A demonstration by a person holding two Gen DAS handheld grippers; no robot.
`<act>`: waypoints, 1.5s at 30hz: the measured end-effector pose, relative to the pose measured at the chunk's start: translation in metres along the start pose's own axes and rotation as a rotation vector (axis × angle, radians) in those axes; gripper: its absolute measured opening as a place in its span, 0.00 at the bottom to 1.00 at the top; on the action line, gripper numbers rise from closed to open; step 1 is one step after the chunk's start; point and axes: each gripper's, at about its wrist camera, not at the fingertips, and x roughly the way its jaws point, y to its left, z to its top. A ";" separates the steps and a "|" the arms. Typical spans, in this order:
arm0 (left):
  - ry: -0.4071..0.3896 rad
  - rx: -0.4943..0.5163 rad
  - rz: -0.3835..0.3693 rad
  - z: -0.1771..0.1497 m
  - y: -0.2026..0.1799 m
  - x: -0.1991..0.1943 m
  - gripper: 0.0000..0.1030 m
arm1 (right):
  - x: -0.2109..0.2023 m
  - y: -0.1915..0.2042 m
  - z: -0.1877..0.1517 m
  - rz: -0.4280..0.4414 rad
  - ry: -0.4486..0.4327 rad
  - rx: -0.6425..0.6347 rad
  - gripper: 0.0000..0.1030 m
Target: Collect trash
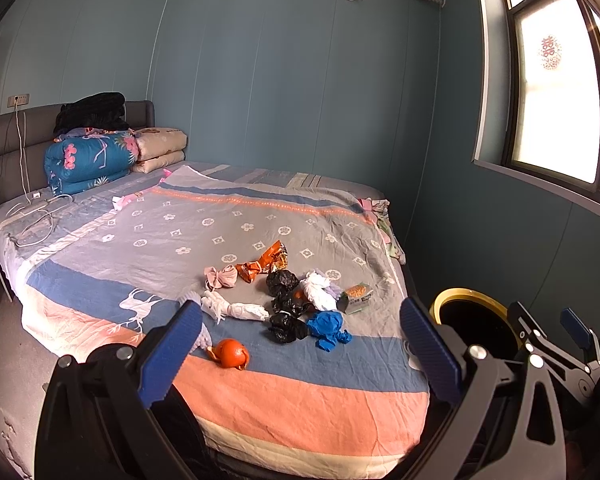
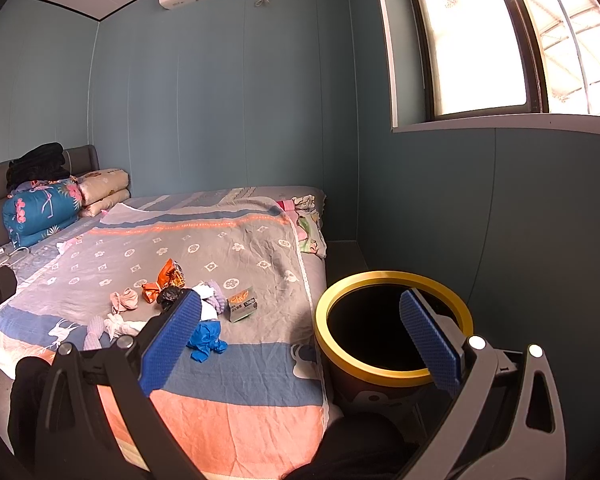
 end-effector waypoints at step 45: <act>0.014 -0.011 -0.003 -0.004 0.001 -0.003 0.93 | -0.001 -0.002 -0.001 -0.003 0.006 0.002 0.93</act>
